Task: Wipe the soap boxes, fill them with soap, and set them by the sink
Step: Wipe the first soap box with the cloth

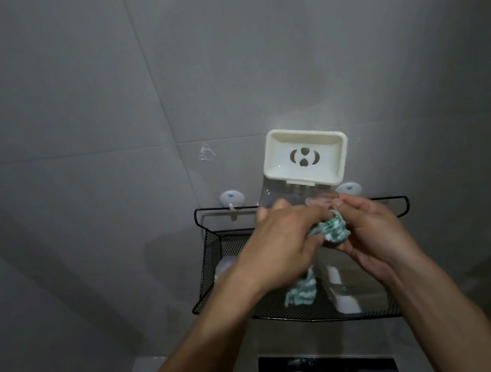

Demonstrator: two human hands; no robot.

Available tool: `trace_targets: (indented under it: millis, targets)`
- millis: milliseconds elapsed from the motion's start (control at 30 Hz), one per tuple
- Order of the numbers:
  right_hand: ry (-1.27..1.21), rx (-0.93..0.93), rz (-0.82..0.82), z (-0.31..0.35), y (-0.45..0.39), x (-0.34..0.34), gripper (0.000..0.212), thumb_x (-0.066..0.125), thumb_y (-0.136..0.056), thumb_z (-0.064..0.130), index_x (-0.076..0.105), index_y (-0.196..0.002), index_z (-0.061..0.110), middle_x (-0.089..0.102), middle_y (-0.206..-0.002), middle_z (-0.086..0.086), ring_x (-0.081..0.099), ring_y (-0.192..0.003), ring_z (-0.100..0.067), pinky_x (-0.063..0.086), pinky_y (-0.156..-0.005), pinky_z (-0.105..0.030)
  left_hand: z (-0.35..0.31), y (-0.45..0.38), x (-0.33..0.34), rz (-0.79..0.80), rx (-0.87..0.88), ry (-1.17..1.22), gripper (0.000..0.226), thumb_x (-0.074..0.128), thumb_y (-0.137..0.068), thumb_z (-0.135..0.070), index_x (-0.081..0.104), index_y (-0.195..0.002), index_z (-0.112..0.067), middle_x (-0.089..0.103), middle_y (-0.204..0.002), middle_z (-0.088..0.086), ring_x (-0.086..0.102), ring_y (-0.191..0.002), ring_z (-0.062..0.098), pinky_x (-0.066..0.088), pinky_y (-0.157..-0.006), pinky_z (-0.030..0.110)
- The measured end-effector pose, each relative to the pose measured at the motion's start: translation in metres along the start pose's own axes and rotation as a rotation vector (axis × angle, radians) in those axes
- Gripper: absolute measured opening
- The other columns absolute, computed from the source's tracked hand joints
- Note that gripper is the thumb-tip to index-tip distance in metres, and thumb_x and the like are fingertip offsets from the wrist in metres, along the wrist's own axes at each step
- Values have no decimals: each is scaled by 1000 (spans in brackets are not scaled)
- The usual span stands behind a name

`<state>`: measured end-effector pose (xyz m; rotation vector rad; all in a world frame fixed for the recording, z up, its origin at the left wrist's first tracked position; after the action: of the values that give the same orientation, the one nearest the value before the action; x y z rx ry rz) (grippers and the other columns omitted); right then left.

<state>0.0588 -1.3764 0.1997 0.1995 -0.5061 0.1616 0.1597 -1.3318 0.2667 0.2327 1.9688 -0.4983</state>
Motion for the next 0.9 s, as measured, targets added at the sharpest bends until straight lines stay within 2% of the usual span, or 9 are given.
trace_targets:
  millis: [100,267,400,467,600,700,767,833,900]
  targets:
    - [-20,20,2,0,0,1,22,56,-91,12,68,-102,-3,76,-95,-16,75,-77,-21,63,-63,-35,-1,-1,0,1,9,78,35,57,-97,-23,58,-132,-28,63,-126,-8,47,-108,14,34,-95,38]
    - [-5,58,-53,0,0,-13,25,43,-104,6,60,-117,-7,74,-112,-18,76,-90,-29,63,-65,-44,35,18,-28,-103,-3,249,25,63,-94,-14,68,-115,-25,66,-111,-10,54,-105,12,44,-90,35]
    - [-56,35,-93,5,2,-22,26,46,-102,5,60,-119,-9,72,-115,-21,74,-96,-33,63,-70,-48,83,41,-53,-226,-99,136,25,70,-88,-11,71,-107,-26,67,-108,-14,60,-101,18,50,-87,41]
    - [-77,24,-100,6,3,-22,24,46,-102,5,61,-116,-7,72,-115,-21,74,-96,-33,63,-72,-48,102,48,-48,-231,-186,48,24,71,-87,-11,71,-105,-26,70,-107,-12,62,-100,20,49,-85,38]
    - [-108,43,-71,2,1,-12,27,45,-103,7,59,-123,-6,72,-116,-18,73,-103,-31,63,-77,-47,123,53,-1,-37,-335,-93,27,69,-88,-16,71,-114,-24,71,-115,-3,62,-106,19,43,-84,27]
    - [-104,58,-47,-2,1,-5,31,46,-103,9,56,-130,-2,73,-117,-13,72,-106,-25,63,-75,-36,133,60,27,148,-412,-94,37,67,-90,-23,66,-126,-27,67,-124,-2,61,-112,17,45,-88,26]
    - [-133,50,-36,-5,1,-2,32,47,-102,8,55,-132,-2,73,-119,-13,70,-110,-26,62,-81,-34,137,60,13,23,-464,76,37,67,-91,-26,65,-128,-25,68,-122,-3,63,-109,13,48,-89,23]
    - [-163,38,-24,-8,2,5,35,50,-99,6,54,-132,-3,72,-120,-15,69,-112,-26,59,-89,-34,139,63,-6,-191,-536,442,35,69,-91,-26,65,-125,-21,73,-107,0,68,-95,10,50,-81,15]
    - [-194,29,-1,-12,4,16,41,57,-92,6,55,-132,-2,72,-120,-15,70,-109,-25,59,-90,-33,134,64,-8,-289,-592,779,35,70,-90,-26,62,-123,-18,75,-96,4,72,-88,13,54,-81,20]
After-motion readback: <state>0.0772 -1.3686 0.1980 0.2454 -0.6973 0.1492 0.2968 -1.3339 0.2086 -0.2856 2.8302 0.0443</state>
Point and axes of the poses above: each hand's wrist, its own y-axis away from the middle knuckle, its own x-axis out of the palm, z = x × y, the point moved 10 cm from there along -y, towards the middle knuckle
